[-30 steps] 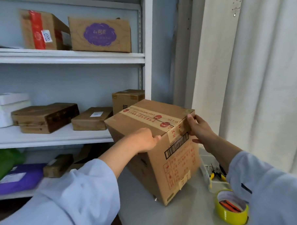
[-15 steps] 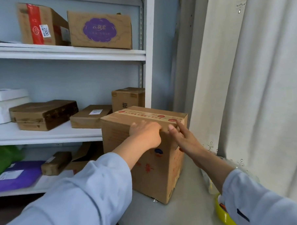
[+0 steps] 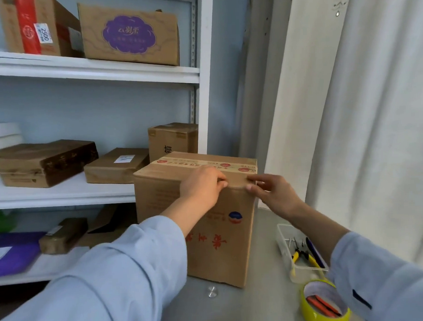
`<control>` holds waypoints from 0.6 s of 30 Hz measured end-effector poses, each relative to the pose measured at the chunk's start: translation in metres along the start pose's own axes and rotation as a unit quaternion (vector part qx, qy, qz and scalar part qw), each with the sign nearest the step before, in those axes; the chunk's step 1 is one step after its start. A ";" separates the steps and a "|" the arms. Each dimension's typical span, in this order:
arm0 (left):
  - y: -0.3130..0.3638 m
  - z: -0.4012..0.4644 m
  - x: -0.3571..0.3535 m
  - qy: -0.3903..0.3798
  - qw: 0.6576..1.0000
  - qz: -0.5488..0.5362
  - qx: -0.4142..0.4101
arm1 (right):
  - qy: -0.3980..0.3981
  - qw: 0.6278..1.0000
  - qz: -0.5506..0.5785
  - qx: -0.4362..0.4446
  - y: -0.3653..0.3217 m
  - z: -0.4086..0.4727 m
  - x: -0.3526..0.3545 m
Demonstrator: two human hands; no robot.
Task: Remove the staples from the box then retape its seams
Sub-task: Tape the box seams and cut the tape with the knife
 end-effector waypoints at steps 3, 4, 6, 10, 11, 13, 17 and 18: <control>0.009 -0.005 -0.013 0.029 1.000 0.006 -0.006 | -0.027 1.000 0.014 -0.004 0.010 -0.003 0.006; 0.010 -0.007 -0.015 0.040 0.999 0.002 -0.003 | -0.027 1.000 0.014 -0.004 0.012 -0.003 0.006; 0.015 -0.012 -0.018 0.062 0.998 -0.003 0.009 | -0.020 1.000 0.012 -0.005 0.016 -0.002 0.006; 0.035 -0.021 -0.030 0.064 0.996 0.054 -0.005 | -0.024 0.999 0.028 -0.016 0.027 -0.002 0.017; 0.039 -0.024 -0.035 0.064 0.996 0.062 -0.019 | -0.018 0.999 0.043 -0.018 0.030 -0.006 0.021; 0.040 -0.026 -0.037 0.070 0.994 0.066 -0.042 | -0.007 0.998 0.063 -0.024 0.031 -0.014 0.026; 0.026 -0.024 -0.034 0.070 0.992 0.041 -0.092 | -0.010 0.997 0.054 -0.054 0.034 -0.029 0.041; 0.024 -0.025 -0.034 0.070 0.992 0.030 -0.100 | -0.014 0.997 0.043 -0.066 0.039 -0.035 0.046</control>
Point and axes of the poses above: each hand's wrist, its own z-axis towards the middle knuckle, its own x-axis out of the back of the hand, y = z × x, the point moved 2 cm from there along z, towards the middle knuckle, and after that the axes turned 6 degrees about -z, right-handed, at the moved point
